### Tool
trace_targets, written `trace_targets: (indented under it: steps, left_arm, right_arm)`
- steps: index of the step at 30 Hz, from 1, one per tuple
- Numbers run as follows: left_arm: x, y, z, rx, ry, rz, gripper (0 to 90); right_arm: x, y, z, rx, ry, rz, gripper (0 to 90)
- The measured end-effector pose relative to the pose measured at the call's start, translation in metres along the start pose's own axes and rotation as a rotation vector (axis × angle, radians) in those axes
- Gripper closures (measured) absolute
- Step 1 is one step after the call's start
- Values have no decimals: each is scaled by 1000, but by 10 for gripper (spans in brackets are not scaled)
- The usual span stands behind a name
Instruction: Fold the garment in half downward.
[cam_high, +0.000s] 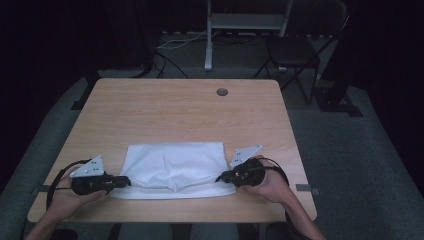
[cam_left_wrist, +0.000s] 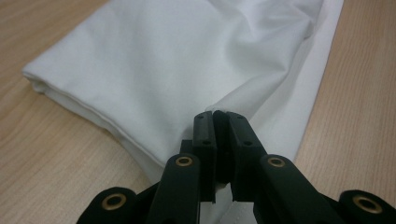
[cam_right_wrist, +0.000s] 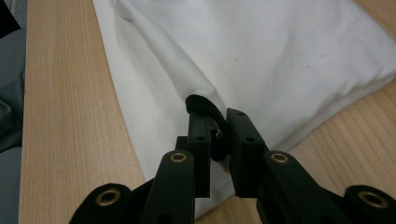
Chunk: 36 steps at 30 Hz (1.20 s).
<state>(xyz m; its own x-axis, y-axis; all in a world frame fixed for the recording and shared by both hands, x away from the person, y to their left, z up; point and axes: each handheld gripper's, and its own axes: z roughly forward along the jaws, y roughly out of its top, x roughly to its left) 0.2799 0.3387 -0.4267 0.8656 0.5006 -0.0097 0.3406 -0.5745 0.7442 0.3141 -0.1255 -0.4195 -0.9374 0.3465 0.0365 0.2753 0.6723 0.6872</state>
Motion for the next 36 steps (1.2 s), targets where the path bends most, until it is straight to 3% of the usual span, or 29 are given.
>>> trace_targets:
  steps: [11,22,30,36]
  left_arm:
    - [0,-1,2,22,-2,2,829]
    - [-3,2,6,14,-17,40,793]
    - [-6,5,2,3,-18,60,837]
    - [-4,12,-9,-48,-11,47,841]
  right_arm:
    - [1,-2,3,22,-5,-12,795]
    - [3,3,8,30,-26,-42,692]
    - [8,4,8,43,-14,-61,813]
    - [5,6,-3,-21,-3,-26,819]
